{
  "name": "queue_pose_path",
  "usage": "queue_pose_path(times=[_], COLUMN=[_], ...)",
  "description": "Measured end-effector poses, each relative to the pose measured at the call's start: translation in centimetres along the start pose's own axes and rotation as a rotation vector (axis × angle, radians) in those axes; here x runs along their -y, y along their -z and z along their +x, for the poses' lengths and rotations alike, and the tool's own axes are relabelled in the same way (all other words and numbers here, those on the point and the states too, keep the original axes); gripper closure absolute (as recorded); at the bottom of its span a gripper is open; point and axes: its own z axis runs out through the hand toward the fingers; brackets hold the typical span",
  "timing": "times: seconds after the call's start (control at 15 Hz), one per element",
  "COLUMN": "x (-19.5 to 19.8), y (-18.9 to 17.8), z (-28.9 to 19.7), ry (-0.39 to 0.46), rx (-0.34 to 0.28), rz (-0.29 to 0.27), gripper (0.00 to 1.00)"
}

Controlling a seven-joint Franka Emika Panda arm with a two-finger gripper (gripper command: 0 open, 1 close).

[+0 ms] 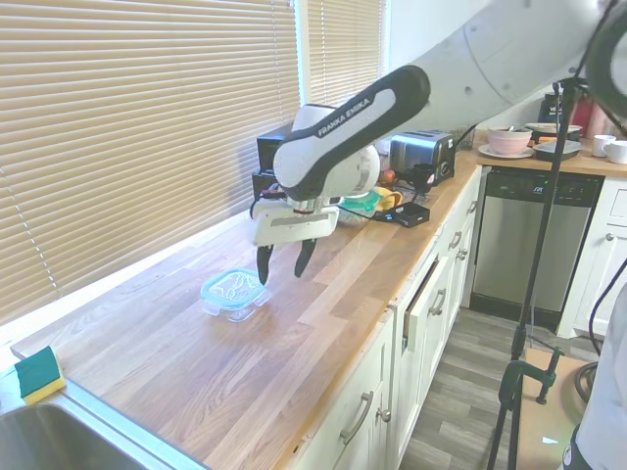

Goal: Uncover the lid of the food container

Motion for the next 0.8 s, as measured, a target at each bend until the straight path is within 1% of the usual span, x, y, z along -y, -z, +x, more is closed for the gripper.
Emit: queue_pose_path(times=[0.13, 0.2, 0.33, 0.53, 0.8], x=[0.5, 0.6, 0.9, 1.7, 0.9], y=[-1.2, -1.8, -2.4, -3.1, -5.6], z=[2.4, 3.8, 6.0, 7.8, 10.7], ry=[-0.030, -0.043, -0.066, -0.100, -0.146], rx=[0.037, 0.046, 0.049, 0.063, 0.096], rz=[0.048, 0.065, 0.092, 0.138, 0.180], gripper=[0.00, 0.00, 0.00, 0.00, 0.00])
